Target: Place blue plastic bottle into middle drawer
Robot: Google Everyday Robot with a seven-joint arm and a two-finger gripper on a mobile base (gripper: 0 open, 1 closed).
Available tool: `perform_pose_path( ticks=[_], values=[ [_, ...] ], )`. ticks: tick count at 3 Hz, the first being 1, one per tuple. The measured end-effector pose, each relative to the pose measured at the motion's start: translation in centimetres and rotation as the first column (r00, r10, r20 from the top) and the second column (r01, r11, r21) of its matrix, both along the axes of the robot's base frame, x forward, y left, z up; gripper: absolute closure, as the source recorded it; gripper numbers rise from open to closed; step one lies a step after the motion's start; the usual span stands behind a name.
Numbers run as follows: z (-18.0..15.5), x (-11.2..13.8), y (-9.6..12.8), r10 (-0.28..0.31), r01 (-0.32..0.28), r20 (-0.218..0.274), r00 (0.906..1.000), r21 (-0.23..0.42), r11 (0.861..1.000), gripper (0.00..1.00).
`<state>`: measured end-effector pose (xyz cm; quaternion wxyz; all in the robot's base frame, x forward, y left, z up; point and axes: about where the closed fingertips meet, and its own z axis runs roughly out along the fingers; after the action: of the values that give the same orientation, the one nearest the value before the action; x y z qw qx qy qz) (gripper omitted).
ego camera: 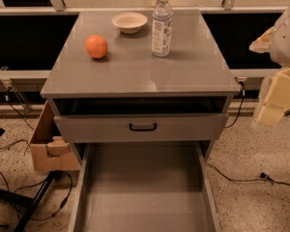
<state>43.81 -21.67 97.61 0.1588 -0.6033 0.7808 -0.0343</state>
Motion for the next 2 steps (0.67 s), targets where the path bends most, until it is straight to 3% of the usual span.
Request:
perform_pose_path(
  ticks=[1, 2],
  values=[
    [0.0, 0.0, 0.0, 0.0, 0.0, 0.0, 1.0, 0.0, 1.0, 0.0],
    [-1.1, 2.8, -1.1, -0.068, 0.061, 0.059, 0.9959, 0.116, 0.991, 0.0]
  ],
)
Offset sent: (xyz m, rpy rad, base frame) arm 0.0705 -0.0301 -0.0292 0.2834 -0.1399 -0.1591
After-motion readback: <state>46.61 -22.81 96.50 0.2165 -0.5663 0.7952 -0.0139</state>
